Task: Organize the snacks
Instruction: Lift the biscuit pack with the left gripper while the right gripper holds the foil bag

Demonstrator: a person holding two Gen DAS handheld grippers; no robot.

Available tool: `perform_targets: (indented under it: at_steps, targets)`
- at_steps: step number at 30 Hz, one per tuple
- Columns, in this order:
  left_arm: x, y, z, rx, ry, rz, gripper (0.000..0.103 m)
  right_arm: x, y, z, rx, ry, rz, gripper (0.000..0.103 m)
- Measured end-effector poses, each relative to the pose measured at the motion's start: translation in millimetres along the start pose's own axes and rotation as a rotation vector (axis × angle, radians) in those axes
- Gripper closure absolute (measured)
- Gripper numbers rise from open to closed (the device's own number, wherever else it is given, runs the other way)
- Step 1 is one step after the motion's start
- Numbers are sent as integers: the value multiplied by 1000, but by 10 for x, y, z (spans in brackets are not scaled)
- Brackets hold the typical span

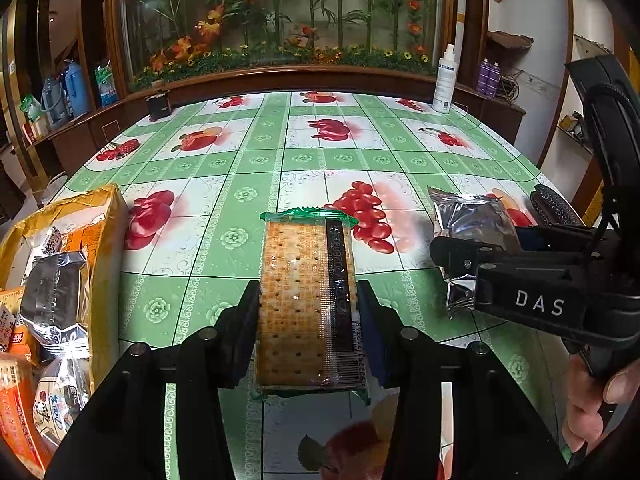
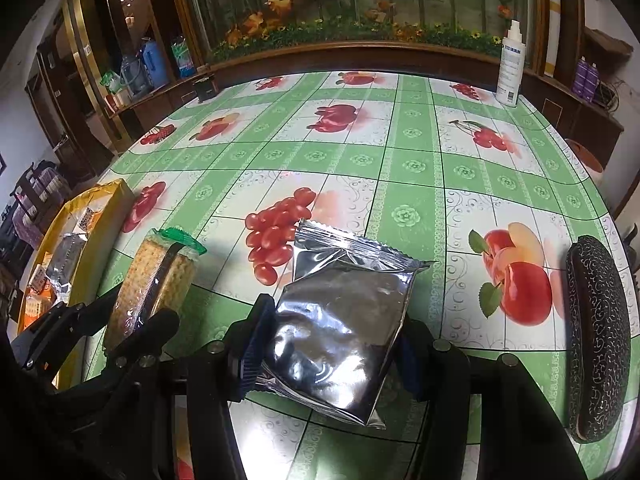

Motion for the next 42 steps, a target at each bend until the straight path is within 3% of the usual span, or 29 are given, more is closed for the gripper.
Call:
perform_targets:
  at_steps: [42]
  targets:
    - [-6,35,89,54,46,-12,59,-13,29,49,16,12,-10,46]
Point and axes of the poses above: each gripper's, at about its wrist camera, not at the fingertips, and z roughly against the way its jaws point, x to its right, y to its top, the point moved 2 cm from there along -z, roughly the way its jaws point, and after that the axes turned 2 degrees about x, right-handed, at the moved point
